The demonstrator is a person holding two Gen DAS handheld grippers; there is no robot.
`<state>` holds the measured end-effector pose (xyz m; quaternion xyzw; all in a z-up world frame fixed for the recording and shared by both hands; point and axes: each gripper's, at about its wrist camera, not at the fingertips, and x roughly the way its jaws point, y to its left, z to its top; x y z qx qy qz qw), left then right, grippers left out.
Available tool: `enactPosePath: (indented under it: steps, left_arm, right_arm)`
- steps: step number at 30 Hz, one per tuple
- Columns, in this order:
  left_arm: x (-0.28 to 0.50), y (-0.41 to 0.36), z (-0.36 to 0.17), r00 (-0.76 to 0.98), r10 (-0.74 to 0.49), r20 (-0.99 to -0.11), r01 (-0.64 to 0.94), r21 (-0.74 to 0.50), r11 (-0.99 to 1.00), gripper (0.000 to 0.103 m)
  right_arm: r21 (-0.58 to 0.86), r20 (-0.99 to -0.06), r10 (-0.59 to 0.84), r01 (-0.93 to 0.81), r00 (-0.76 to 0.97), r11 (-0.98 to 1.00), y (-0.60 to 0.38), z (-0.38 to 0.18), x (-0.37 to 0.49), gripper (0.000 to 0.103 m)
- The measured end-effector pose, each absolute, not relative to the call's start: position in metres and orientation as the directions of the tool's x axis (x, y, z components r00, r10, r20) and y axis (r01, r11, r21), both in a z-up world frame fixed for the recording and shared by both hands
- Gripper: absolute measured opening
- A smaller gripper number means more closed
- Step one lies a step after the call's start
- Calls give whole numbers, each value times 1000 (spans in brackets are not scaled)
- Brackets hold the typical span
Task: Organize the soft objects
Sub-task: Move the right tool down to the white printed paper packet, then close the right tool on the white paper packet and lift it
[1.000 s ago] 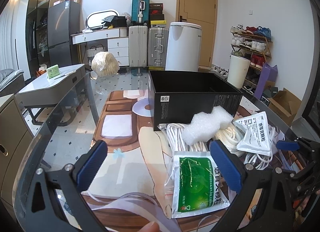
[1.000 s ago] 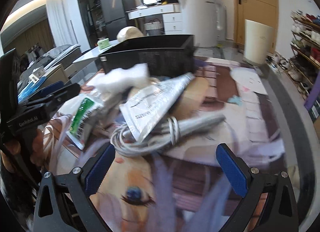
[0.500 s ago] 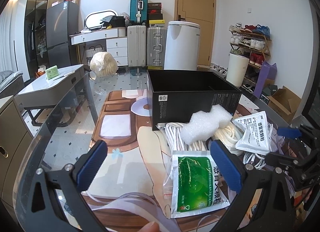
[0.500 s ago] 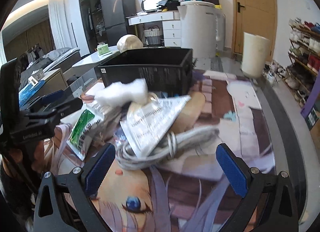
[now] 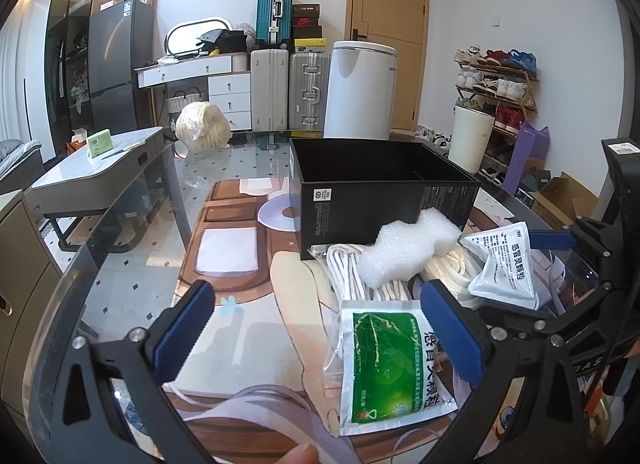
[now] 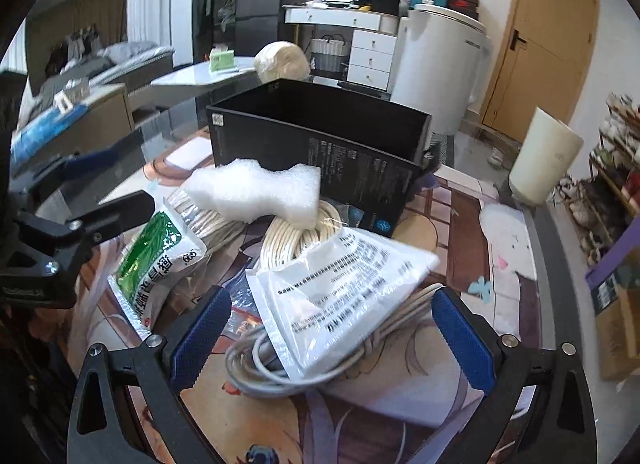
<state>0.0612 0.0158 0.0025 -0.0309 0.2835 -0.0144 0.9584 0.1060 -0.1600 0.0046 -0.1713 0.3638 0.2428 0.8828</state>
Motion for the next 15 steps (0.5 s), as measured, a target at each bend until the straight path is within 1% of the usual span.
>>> enactPosePath:
  steps: [5,10,12,13,14,15]
  left_arm:
    - [61,17,3,837,-51,-545,13,-74,997,103]
    - [62,19,3,836,-55,-546,14,-80,997,103]
    - [61,19,3,836,-55,-547,14,-79,997,103]
    - [61,19,3,836,-54,-546,13,-79,997,103]
    - [62,19,3,836,-53,-547,12,-78,997,103]
    - [62,19,3,836,-53,-546,12,-78,997,103]
  right_arm:
    - [-196,-723,268,-561,637,804,-152,3,109,102]
    - [-204,-714,275,-567,644,798,-153,4,112,102]
    - [-208,-710,281,-574,645,792,-152,4,113,100]
    - [-212,-707,282,-574,649,791,-153,5,112,94]
    - [-218,-701,282,-574,654,789,-153,5,111,86]
    - [-225,-694,282,-571,663,789,-154,7,111,81]
